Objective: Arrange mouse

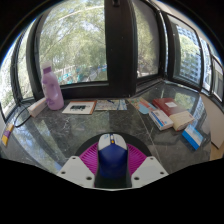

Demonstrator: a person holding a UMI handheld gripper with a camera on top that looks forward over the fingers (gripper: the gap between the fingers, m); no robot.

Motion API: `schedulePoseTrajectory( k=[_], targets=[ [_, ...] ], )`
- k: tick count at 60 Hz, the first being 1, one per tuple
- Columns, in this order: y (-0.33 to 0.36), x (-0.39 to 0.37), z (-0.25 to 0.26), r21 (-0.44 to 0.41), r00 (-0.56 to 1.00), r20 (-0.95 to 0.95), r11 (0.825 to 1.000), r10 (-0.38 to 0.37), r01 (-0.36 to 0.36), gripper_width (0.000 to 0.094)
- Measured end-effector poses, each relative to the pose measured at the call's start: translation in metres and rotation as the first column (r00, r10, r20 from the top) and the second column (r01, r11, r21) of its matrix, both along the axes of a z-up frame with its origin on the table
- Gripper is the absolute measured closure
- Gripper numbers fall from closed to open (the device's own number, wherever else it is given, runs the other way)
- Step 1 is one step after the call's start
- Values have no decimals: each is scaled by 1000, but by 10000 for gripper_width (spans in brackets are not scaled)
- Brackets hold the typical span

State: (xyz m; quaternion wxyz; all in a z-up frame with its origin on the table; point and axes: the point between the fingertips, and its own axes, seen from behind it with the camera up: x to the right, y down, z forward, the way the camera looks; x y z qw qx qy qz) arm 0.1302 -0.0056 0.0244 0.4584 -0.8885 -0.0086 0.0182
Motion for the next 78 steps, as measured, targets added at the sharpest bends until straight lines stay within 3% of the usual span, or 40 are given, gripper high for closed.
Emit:
schedulePoseTrajectory(
  k=[11,19,26,49,62,78],
  targets=[
    [-6,2,-35,-63,1000,-21,998,-9,7,491],
    [-9,3,-36,-58,1000,-12,998,-11,10,393],
    [-23,6,-13,-35,999,-15,999,-31,31,65],
    [-154,2,106,80,988,53,987,-144,140,80],
    [-223,-23,128,104,986,85,985,-143,134,77],
    [-251,-35,138,119,984,99,983,-150,137,79]
  ],
)
